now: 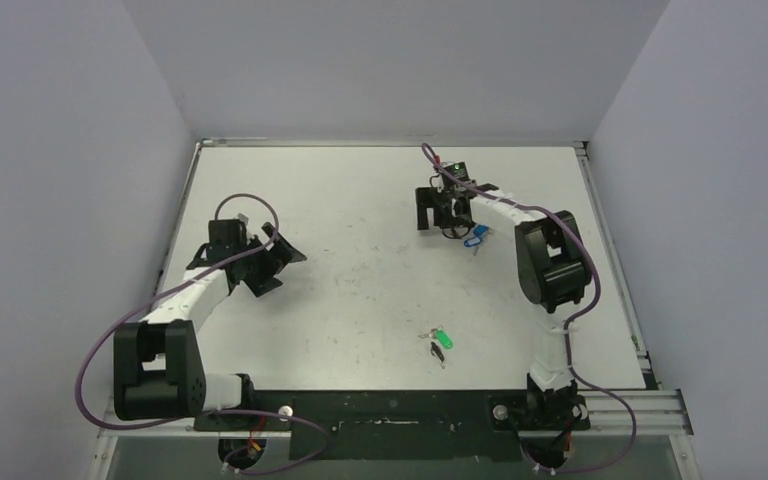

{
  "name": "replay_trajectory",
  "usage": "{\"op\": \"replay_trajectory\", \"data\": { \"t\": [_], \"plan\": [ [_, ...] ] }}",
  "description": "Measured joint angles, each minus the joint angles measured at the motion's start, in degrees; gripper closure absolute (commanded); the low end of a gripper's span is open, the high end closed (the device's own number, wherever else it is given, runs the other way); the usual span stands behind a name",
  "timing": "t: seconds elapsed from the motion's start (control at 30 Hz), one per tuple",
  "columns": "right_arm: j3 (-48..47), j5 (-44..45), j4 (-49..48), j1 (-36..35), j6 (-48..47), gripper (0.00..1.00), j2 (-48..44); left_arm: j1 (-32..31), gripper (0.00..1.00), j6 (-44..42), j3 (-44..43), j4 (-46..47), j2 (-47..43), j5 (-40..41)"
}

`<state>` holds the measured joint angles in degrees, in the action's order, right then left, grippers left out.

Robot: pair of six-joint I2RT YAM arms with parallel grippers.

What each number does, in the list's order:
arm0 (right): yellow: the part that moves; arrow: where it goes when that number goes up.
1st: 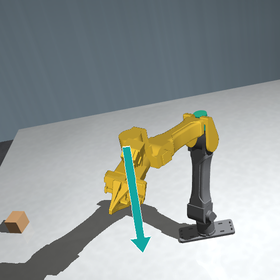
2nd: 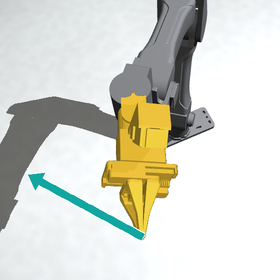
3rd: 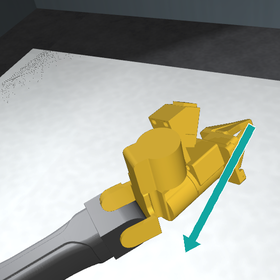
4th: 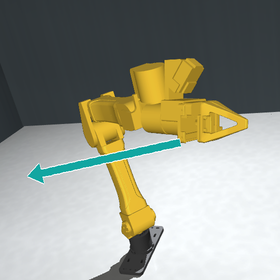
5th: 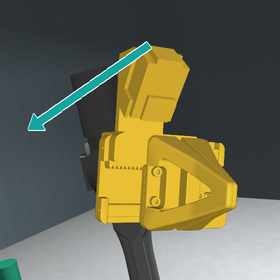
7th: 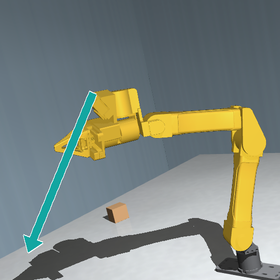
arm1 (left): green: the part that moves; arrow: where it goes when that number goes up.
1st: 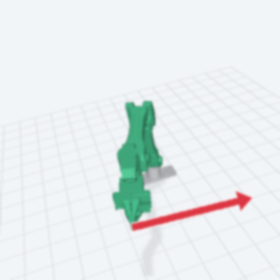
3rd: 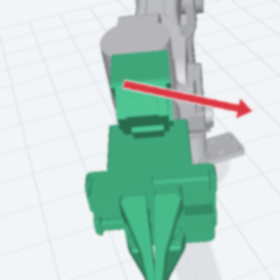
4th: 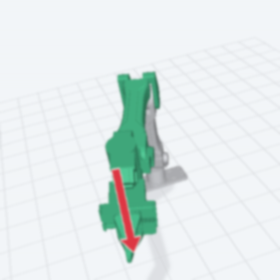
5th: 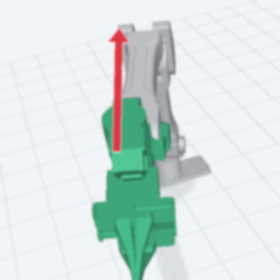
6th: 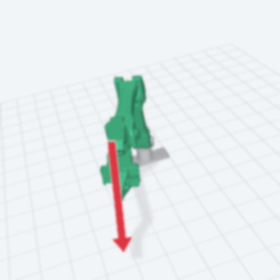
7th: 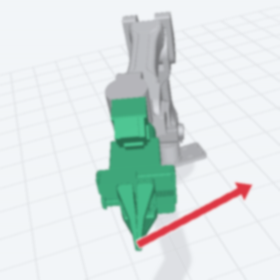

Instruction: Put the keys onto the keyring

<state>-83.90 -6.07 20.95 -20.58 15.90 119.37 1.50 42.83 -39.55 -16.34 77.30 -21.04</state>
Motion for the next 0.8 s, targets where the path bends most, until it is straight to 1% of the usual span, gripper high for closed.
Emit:
{"op": "replay_trajectory", "data": {
  "t": [0.13,0.27,0.4,0.53,0.63,0.7,0.8],
  "plan": [
    [0.02,-4.09,-1.07,-1.4,0.81,0.02,0.0,0.0,0.07,0.57,0.11,1.77,-2.78,0.02],
    [1.11,-8.33,-4.09,-5.03,2.29,0.02,-0.02,0.0,0.07,0.55,0.11,3.39,-4.46,0.17],
    [4.2,-13.7,-9.16,-11.32,4.96,0.02,-1.11,0.0,0.07,0.55,0.11,3.5,-4.52,0.22],
    [5.35,-18.71,-10.43,-19.69,7.34,0.01,-1.73,-0.11,0.07,0.63,0.11,3.61,-4.13,-0.09],
    [7.74,-21.31,-10.12,-24.3,8.9,0.0,-3.52,-0.81,0.07,0.81,0.11,3.72,-3.26,-0.68],
    [9.81,-22.05,-8.85,-25.09,9.46,0.0,-5.55,-2.01,0.08,1.11,0.11,3.74,-2.89,-0.72],
    [12.0,-22.23,-5.92,-22.69,9.73,0.0,-8.83,-5.14,0.1,1.53,0.11,3.85,-2.58,-0.81]
  ]
}}
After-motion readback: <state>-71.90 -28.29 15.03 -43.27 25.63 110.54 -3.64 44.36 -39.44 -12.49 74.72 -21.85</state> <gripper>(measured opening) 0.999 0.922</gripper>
